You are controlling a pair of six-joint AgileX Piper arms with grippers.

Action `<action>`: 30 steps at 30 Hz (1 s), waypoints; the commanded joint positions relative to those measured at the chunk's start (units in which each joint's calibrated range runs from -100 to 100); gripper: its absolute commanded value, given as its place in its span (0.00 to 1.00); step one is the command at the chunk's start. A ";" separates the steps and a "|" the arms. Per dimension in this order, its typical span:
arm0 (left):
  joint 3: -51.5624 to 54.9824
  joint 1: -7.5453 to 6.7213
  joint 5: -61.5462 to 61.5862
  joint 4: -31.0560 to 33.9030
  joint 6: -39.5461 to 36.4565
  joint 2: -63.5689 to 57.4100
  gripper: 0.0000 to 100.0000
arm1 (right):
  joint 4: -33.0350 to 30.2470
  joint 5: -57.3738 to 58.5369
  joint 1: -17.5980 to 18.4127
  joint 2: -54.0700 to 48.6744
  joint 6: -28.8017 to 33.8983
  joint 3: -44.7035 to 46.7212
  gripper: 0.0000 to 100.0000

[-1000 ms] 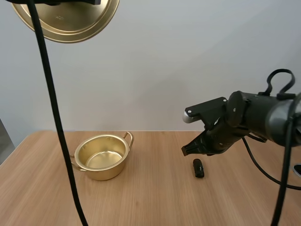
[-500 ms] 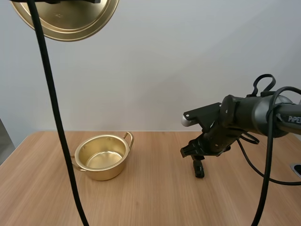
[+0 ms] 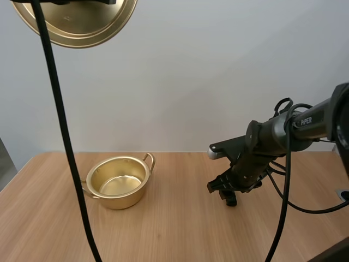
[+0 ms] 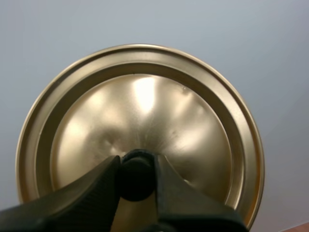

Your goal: Open the pot, put the car inside, and close it

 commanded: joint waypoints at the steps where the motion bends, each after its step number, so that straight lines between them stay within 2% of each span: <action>1: 0.00 0.01 0.08 0.05 0.05 0.08 0.00 | -0.35 -0.70 -0.06 0.81 -0.07 -0.19 0.84; 8: 0.00 0.01 0.08 0.05 0.27 0.08 0.00 | 0.02 -0.11 -0.06 2.85 -0.07 -2.46 0.78; 23: 0.00 0.01 0.08 0.53 0.66 0.08 0.00 | 0.02 -0.39 -0.06 10.23 -0.81 -4.97 0.77; 30: 0.00 0.01 0.08 1.35 0.70 0.08 0.00 | 0.02 -0.22 -0.06 10.92 -0.81 -5.89 0.64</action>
